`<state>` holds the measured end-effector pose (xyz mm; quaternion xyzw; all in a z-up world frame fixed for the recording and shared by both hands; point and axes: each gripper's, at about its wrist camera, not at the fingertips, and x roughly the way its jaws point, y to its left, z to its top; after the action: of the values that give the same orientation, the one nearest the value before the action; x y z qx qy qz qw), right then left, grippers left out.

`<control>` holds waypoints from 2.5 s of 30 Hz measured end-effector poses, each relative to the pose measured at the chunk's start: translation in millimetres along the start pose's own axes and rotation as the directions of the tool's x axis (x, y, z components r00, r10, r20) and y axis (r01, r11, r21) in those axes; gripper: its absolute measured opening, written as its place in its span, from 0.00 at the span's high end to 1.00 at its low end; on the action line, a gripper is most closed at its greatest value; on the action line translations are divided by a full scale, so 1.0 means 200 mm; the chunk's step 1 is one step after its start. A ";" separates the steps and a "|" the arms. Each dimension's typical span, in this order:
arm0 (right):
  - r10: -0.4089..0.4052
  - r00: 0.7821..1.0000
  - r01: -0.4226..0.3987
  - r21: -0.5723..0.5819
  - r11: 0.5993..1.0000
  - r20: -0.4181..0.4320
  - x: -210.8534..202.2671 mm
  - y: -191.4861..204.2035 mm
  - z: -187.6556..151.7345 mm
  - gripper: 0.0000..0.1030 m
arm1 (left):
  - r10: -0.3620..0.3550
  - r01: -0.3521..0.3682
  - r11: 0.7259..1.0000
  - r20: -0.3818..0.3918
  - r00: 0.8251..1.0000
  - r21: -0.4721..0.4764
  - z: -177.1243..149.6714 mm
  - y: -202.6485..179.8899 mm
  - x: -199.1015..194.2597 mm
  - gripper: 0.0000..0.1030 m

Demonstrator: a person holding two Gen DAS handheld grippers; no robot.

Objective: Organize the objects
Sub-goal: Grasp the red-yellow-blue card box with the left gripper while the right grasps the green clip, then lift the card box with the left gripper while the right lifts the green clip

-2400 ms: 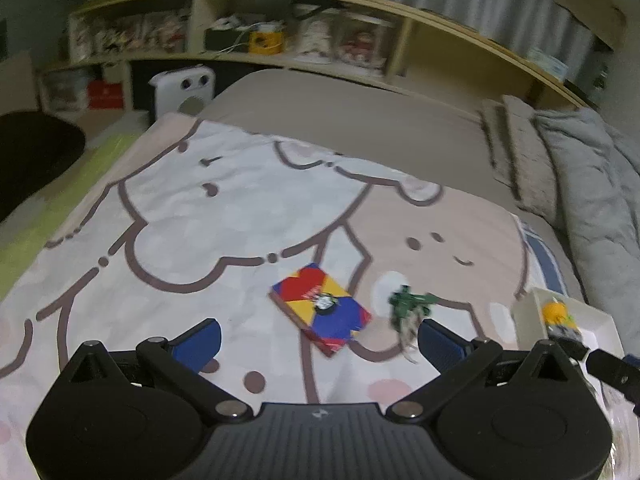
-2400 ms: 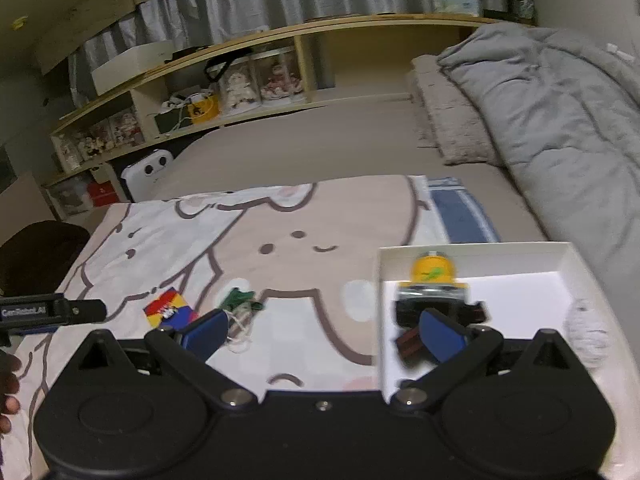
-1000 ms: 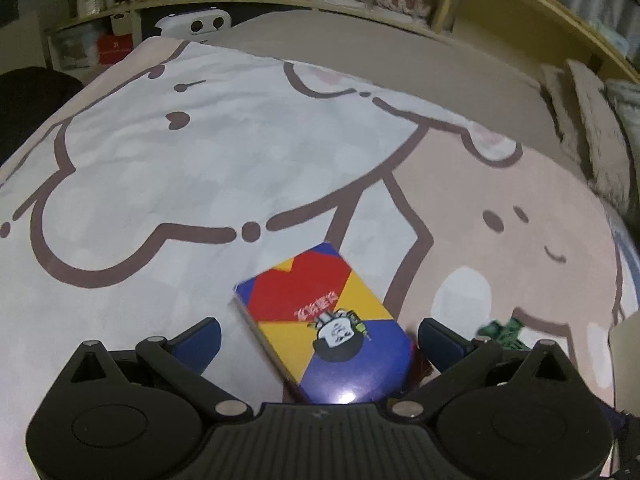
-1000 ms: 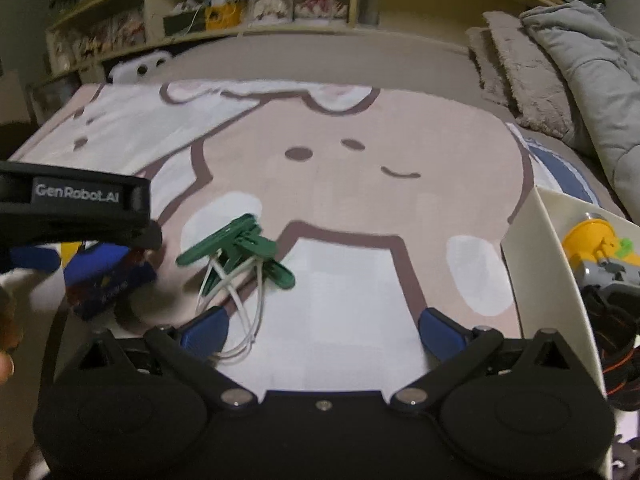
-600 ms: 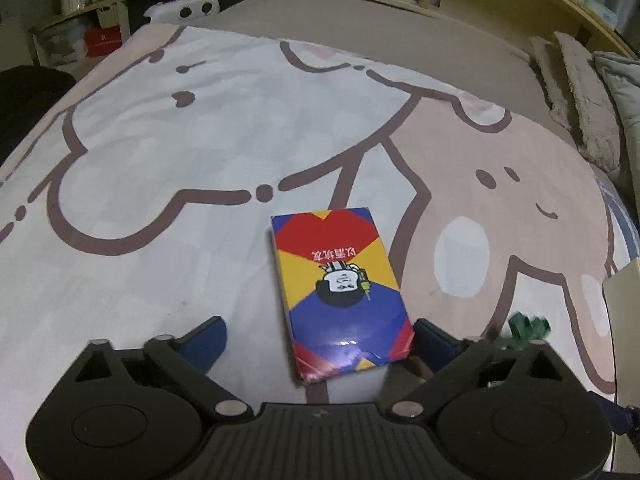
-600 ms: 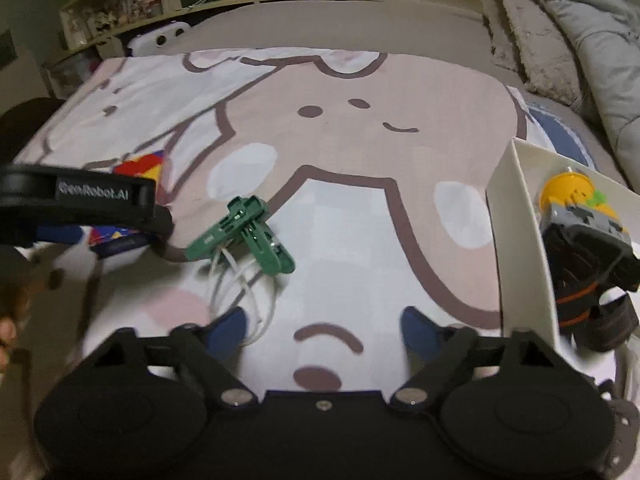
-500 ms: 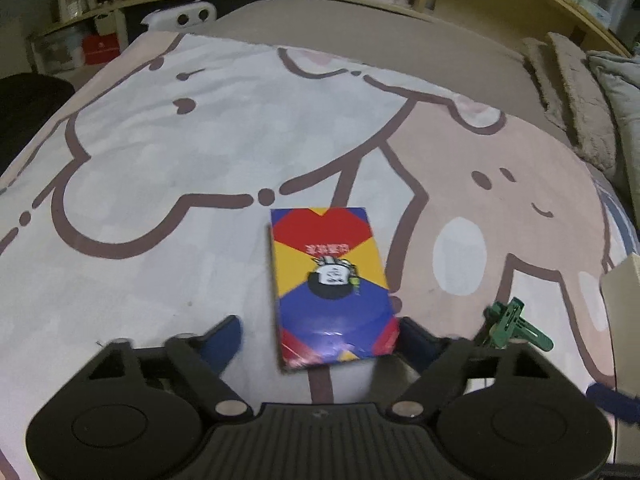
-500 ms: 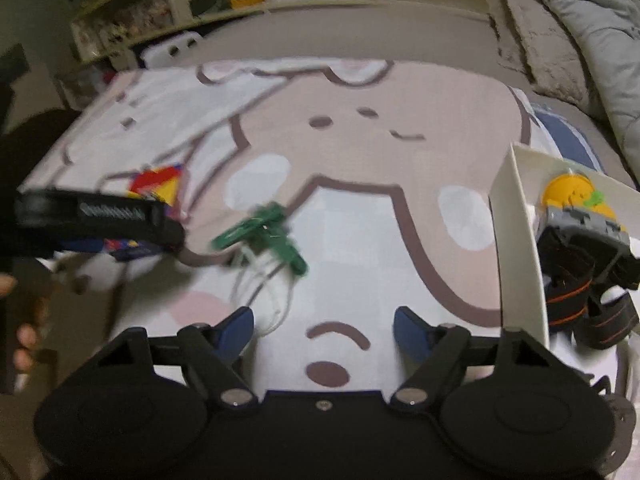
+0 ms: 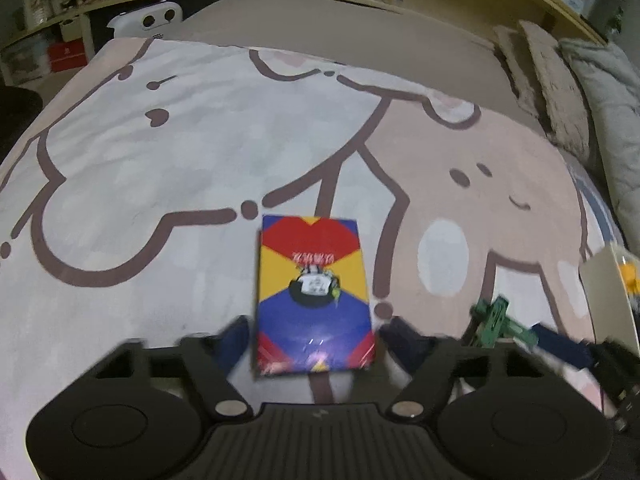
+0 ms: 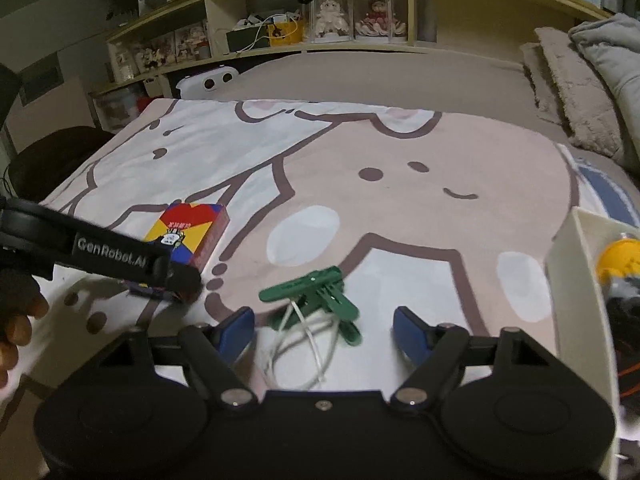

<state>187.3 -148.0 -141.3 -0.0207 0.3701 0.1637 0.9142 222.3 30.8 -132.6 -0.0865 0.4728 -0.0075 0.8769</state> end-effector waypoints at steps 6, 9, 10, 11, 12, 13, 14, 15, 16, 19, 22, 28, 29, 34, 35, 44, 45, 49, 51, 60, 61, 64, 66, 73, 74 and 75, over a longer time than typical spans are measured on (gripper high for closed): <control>-0.010 1.000 0.011 -0.007 1.000 0.014 0.07 0.01 -0.01 0.43 | 0.055 -0.056 0.998 0.040 0.998 0.015 0.01 -0.02 0.05 0.22; -0.009 1.000 0.009 -0.028 1.000 0.021 0.08 0.02 -0.01 0.53 | 0.076 -0.079 0.996 0.057 0.995 0.046 0.00 -0.03 0.05 0.40; -0.010 1.000 0.011 -0.040 0.999 0.024 0.07 0.02 -0.02 0.53 | 0.069 -0.072 0.996 0.055 0.996 0.043 0.01 -0.03 0.05 0.41; -0.010 1.000 0.012 -0.044 0.999 0.026 0.07 0.02 -0.02 0.53 | 0.071 -0.073 0.996 0.057 0.996 0.047 0.01 -0.03 0.04 0.41; -0.010 0.999 0.012 -0.045 0.999 0.031 0.06 0.03 -0.02 0.54 | 0.071 -0.074 0.996 0.059 0.996 0.056 0.01 -0.04 0.04 0.41; -0.009 0.999 0.011 -0.045 0.999 0.034 0.06 0.02 -0.02 0.54 | 0.068 -0.072 0.996 0.062 0.996 0.061 0.01 -0.04 0.03 0.41; -0.010 0.999 0.012 -0.044 0.999 0.033 0.05 0.02 -0.02 0.55 | 0.063 -0.066 0.996 0.062 0.996 0.056 0.01 -0.04 0.02 0.41; -0.011 0.999 0.012 -0.043 0.999 0.032 0.04 0.02 -0.02 0.69 | 0.054 -0.057 0.997 0.063 0.997 0.046 0.01 -0.04 0.01 0.41; -0.016 0.999 0.018 -0.039 0.999 0.038 0.03 0.02 -0.01 0.71 | 0.046 -0.048 0.998 0.064 0.997 0.037 0.01 -0.04 0.00 0.41; -0.020 0.999 0.020 -0.002 1.000 0.049 -0.03 0.00 0.03 0.83 | 0.025 -0.027 0.999 0.083 0.996 0.032 0.01 -0.05 -0.06 0.41; -0.034 0.997 0.034 0.012 0.999 0.068 -0.10 -0.02 0.06 0.83 | 0.008 -0.011 0.999 0.105 0.994 0.030 0.01 -0.07 -0.13 0.41; -0.042 0.995 0.038 0.049 0.998 0.093 -0.22 -0.06 0.11 0.83 | -0.001 -0.002 1.000 0.144 0.990 0.020 0.01 -0.09 -0.24 0.41; -0.046 0.994 0.041 0.051 0.998 0.097 -0.25 -0.06 0.11 0.83 | -0.006 0.003 1.000 0.151 0.989 0.016 0.02 -0.10 -0.26 0.41; -0.067 0.989 0.056 0.085 0.995 0.132 -0.39 -0.09 0.16 0.83 | -0.026 0.022 1.000 0.199 0.980 0.022 0.04 -0.13 -0.38 0.41; -0.073 0.988 0.060 0.094 0.994 0.140 -0.41 -0.10 0.17 0.83 | -0.033 0.029 0.999 0.211 0.977 0.024 0.04 -0.14 -0.41 0.41; -0.158 0.966 0.106 0.245 0.964 0.203 -0.70 -0.28 0.23 0.84 | -0.126 0.100 0.990 0.302 0.945 0.098 0.05 -0.30 -0.63 0.41; -0.174 0.962 0.116 0.262 0.958 0.208 -0.73 -0.31 0.23 0.84 | -0.137 0.108 0.988 0.308 0.942 0.112 0.05 -0.32 -0.64 0.41; -0.226 0.950 0.147 0.329 0.933 0.215 -0.83 -0.40 0.22 0.84 | -0.188 0.138 0.975 0.314 0.931 0.174 0.04 -0.43 -0.69 0.41; -0.255 0.941 0.169 0.346 0.923 0.221 -0.88 -0.44 0.21 0.84 | -0.214 0.160 0.967 0.298 0.930 0.196 0.04 -0.50 -0.70 0.41; -0.338 0.921 0.216 0.469 0.856 0.193 -0.95 -0.76 0.10 0.84 | -0.298 0.232 0.937 0.251 0.921 0.262 0.06 -0.85 -0.67 0.41; -0.344 0.921 0.221 0.478 0.850 0.185 -0.95 -0.80 0.08 0.84 | -0.311 0.245 0.932 0.243 0.919 0.267 0.06 -0.90 -0.66 0.41; -0.359 0.920 0.241 0.498 0.833 0.155 -0.95 -0.89 0.04 0.84 | -0.337 0.267 0.919 0.225 0.914 0.289 0.07 -1.03 -0.64 0.41; -0.362 0.922 0.250 0.510 0.823 0.133 -0.95 -0.95 0.02 0.84 | -0.350 0.278 0.910 0.210 0.913 0.309 0.07 -1.11 -0.61 0.41; -0.377 0.926 0.299 0.579 0.758 0.017 -0.91 -1.13 -0.08 0.84 | -0.412 0.333 0.865 0.152 0.898 0.376 0.07 -1.38 -0.50 0.41; -0.378 0.926 0.305 0.586 0.751 0.002 -0.90 -1.15 -0.10 0.84 | -0.425 0.346 0.855 0.140 0.894 0.388 0.07 -1.42 -0.48 0.41; -0.378 0.926 0.312 0.594 0.741 -0.015 -0.89 -1.18 -0.12 0.84 | -0.433 0.352 0.845 0.129 0.892 0.402 0.06 -1.46 -0.46 0.41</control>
<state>125.6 -425.3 -55.3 0.2027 0.3428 -0.1298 0.9081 201.5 -245.7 -3.0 -0.0164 0.3374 -0.2668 0.9026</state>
